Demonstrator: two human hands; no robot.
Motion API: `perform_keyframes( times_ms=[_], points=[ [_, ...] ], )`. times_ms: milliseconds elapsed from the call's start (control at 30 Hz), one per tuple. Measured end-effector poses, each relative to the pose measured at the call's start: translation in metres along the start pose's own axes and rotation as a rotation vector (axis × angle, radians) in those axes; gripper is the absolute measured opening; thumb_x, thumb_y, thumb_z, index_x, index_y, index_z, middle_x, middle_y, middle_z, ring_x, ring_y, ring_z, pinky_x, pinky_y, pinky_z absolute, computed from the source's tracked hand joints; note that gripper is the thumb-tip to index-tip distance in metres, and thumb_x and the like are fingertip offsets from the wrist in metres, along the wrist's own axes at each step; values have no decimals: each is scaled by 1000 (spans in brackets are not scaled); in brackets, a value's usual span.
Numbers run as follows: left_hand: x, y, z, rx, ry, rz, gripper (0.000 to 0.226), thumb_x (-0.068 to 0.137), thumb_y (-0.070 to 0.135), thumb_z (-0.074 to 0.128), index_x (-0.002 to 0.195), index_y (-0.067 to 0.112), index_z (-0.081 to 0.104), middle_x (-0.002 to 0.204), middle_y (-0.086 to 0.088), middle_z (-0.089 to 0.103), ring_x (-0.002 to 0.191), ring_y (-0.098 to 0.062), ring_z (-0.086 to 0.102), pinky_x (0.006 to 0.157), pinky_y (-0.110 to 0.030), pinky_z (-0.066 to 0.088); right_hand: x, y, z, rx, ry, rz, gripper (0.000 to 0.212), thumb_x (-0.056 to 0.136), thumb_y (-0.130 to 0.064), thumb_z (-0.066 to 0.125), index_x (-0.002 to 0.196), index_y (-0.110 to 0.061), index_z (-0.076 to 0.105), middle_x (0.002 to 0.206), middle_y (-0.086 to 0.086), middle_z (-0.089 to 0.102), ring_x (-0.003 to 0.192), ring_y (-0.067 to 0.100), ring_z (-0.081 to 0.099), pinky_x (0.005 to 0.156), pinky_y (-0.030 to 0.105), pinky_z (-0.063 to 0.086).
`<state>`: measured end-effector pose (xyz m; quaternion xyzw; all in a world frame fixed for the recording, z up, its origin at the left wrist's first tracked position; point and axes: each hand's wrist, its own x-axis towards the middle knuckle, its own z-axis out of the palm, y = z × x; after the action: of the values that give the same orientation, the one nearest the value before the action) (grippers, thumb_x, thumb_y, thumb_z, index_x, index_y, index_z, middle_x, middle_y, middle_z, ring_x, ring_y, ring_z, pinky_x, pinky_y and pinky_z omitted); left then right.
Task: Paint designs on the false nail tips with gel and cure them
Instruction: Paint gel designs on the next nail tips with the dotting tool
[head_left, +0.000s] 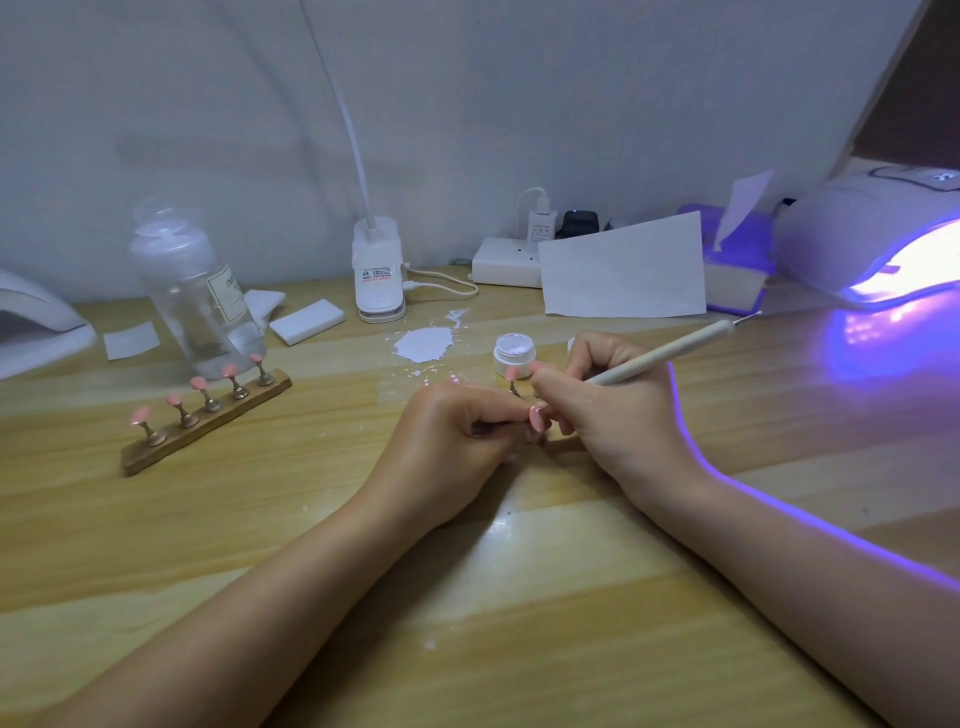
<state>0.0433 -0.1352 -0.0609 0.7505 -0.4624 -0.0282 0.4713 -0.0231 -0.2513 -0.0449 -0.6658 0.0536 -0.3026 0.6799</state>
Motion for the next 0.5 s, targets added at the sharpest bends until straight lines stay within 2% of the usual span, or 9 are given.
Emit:
perform_keyframes(
  times_ms=[100,233,367,500],
  points=[
    [0,-1,0,-12,12,-8,14,79,-4,64,79,6,74,68,-8,68,55,4,46,66,-13,38,-1,0,0,-9,5,0,46,76,11,60,46,-11,33,31,-5,43,34,12,49,39,11,35],
    [-1,0,0,-32,13,0,15,79,-4,64,81,6,75,70,-4,70,56,7,47,60,-12,42,-1,0,0,-2,5,1,46,76,11,60,46,-11,33,32,-6,43,35,12,49,40,11,35],
    [-1,0,1,-33,13,-3,13,79,-3,65,81,6,75,71,-8,70,57,3,48,61,-22,44,-1,0,0,-3,13,3,46,75,11,60,46,-11,33,31,-5,43,34,12,49,40,11,35],
    [0,-1,1,-32,17,-2,13,79,-2,65,81,6,75,72,-8,70,58,1,49,62,-23,45,0,0,0,-7,17,2,47,75,11,61,44,-13,34,32,-5,43,35,13,50,40,13,36]
  ],
)
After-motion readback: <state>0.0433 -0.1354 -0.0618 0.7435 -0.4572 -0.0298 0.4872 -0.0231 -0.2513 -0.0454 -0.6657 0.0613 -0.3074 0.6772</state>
